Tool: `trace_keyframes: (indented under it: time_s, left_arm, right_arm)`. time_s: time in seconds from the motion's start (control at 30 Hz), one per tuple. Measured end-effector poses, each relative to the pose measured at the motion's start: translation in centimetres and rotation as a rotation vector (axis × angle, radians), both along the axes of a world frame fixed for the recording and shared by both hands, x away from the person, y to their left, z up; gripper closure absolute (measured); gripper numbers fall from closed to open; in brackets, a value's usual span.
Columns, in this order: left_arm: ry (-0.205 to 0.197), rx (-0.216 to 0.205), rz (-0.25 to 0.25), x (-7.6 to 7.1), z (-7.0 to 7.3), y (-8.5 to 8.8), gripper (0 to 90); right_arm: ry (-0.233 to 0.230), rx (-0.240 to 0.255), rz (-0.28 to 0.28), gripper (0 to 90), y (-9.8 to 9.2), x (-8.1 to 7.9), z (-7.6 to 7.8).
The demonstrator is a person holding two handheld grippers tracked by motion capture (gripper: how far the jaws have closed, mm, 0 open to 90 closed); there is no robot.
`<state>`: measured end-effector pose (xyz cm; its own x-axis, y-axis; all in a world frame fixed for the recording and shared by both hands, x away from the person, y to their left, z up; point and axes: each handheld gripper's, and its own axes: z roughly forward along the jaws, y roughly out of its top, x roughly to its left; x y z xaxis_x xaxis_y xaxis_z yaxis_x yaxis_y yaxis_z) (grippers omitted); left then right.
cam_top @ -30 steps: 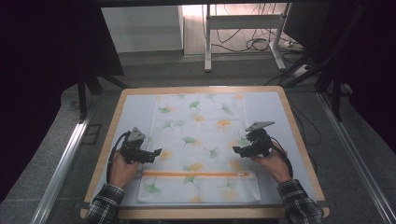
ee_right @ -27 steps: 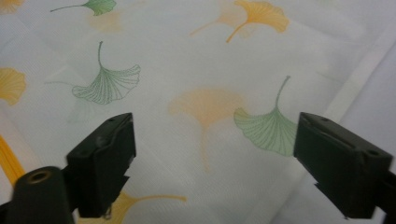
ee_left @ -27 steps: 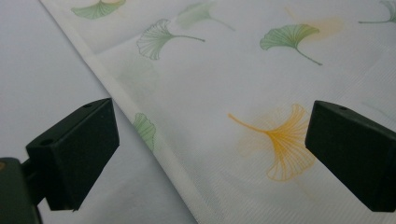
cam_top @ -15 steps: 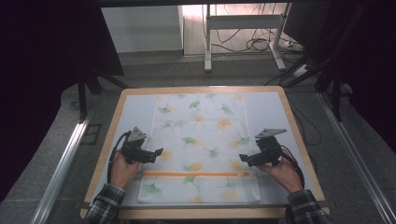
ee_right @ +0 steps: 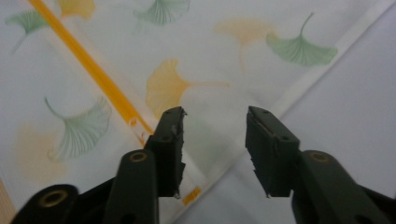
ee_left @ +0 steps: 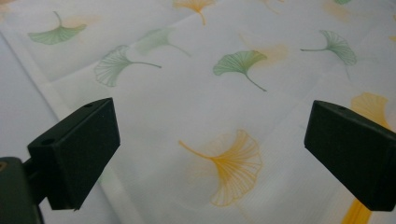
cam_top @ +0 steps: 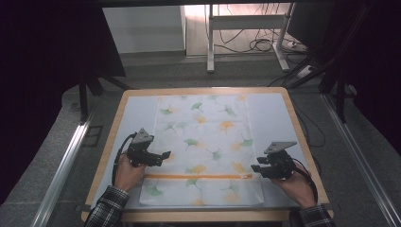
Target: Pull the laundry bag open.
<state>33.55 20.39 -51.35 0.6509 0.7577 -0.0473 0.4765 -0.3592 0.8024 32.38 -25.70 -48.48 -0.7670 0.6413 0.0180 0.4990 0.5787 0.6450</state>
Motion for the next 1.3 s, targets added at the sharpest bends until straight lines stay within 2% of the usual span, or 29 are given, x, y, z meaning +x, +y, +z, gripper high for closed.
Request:
trace_keyframes:
  time_s: [0.03,0.07,0.2,0.33,0.43,0.5,0.6,0.63,0.7,0.8,0.9,1.07,1.13,1.27,1.3]
  left_arm:
    - [0.001,0.011,-0.004,0.0,0.0,-0.2,2.3]
    - [0.004,0.026,-0.012,0.0,0.0,-0.4,2.2]
    - [0.008,0.042,-0.039,-0.2,-0.1,-1.1,1.6]
    - [0.004,0.072,-0.067,-0.3,-0.1,-1.9,2.6]
    - [0.011,0.076,-0.097,-0.5,-0.2,-2.4,4.4]
    - [0.002,0.083,-0.108,-0.6,-0.1,-2.8,5.8]
    - [-0.003,0.063,-0.135,-0.9,0.2,-3.6,7.5]
    - [0.000,0.058,-0.146,-1.0,0.3,-3.8,9.5]
    - [0.004,0.067,-0.171,-1.2,0.2,-4.5,12.2]
    - [0.010,0.081,-0.200,-1.3,0.2,-5.4,15.1]
    - [0.017,0.076,-0.247,-1.4,0.3,-6.4,21.4]
    - [0.042,0.068,-0.376,-1.5,0.4,-8.9,35.7]
    - [0.043,0.080,-0.406,-1.4,0.4,-10.0,40.4]
    - [0.059,0.064,-0.470,-1.5,0.3,-12.4,48.6]
    - [0.057,0.072,-0.483,-1.5,0.3,-12.8,50.2]
  right_arm:
    - [-0.004,-0.032,0.006,61.9,-0.1,-0.4,-0.2]
    - [-0.005,-0.036,0.015,64.0,-0.2,-0.6,-0.2]
    - [0.004,-0.049,0.051,73.9,-0.5,-1.4,-0.6]
    - [0.009,-0.071,0.100,78.9,-0.4,-2.4,-1.1]
    - [0.035,-0.058,0.123,82.1,-0.5,-2.7,-1.3]
    - [0.056,-0.049,0.135,84.5,-0.5,-2.9,-1.5]
    - [0.082,-0.057,0.155,84.7,-0.5,-3.1,-1.9]
    - [0.106,-0.062,0.157,83.6,-0.5,-3.1,-2.2]
    - [0.116,-0.040,0.158,82.3,-0.7,-3.2,-2.5]
    - [0.076,-0.056,0.171,82.8,-0.6,-3.7,-2.6]
    - [0.037,-0.089,0.185,83.7,-0.3,-4.0,-2.6]
    - [0.047,-0.082,0.179,84.4,-0.4,-4.0,-2.6]
    - [0.049,-0.080,0.178,84.9,-0.4,-3.9,-2.6]
    - [0.050,-0.077,0.178,85.1,-0.4,-3.9,-2.6]
    - [0.054,-0.074,0.176,85.1,-0.4,-3.9,-2.6]
